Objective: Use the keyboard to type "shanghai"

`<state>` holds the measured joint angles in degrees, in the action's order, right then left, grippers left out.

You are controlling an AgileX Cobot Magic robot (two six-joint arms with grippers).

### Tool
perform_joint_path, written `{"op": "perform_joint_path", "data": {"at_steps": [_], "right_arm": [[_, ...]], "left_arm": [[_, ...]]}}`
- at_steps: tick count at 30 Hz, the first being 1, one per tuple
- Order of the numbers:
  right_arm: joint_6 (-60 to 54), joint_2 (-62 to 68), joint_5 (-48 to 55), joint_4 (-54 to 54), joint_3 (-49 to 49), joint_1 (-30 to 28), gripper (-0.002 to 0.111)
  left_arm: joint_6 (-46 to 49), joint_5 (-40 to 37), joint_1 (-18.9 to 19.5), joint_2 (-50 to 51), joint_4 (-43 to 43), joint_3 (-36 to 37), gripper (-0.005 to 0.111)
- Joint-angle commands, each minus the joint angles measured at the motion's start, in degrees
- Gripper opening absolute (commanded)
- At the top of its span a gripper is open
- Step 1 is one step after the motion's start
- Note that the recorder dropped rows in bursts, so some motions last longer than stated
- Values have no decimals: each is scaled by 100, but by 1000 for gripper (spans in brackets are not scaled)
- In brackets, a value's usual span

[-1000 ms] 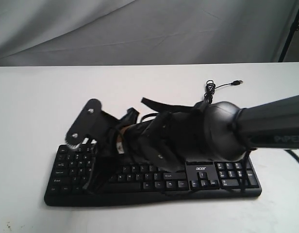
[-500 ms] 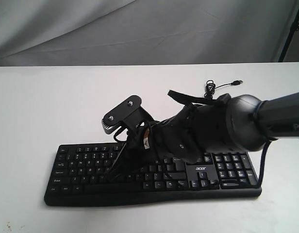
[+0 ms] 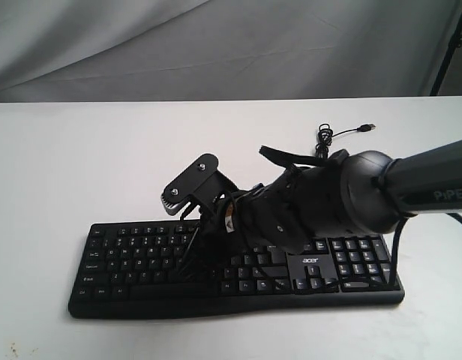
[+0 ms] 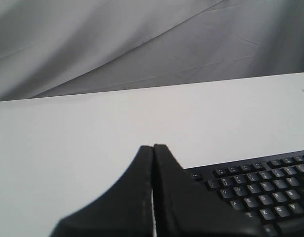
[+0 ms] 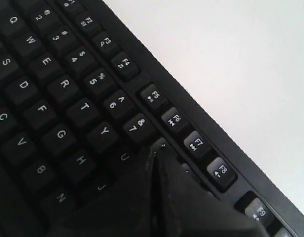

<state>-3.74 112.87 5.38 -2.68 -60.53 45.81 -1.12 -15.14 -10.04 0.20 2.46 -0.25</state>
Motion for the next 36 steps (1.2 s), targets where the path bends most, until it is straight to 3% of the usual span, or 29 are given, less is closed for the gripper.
{"op": "perform_joint_path", "data": {"at_steps": [1, 36], "right_arm": [[-65, 5, -98, -35, 10, 27, 0], [-114, -249, 213, -209, 10, 38, 0]], "left_arm": [[-16, 16, -20, -20, 1, 25, 0], [-16, 16, -20, -20, 1, 25, 0]]}}
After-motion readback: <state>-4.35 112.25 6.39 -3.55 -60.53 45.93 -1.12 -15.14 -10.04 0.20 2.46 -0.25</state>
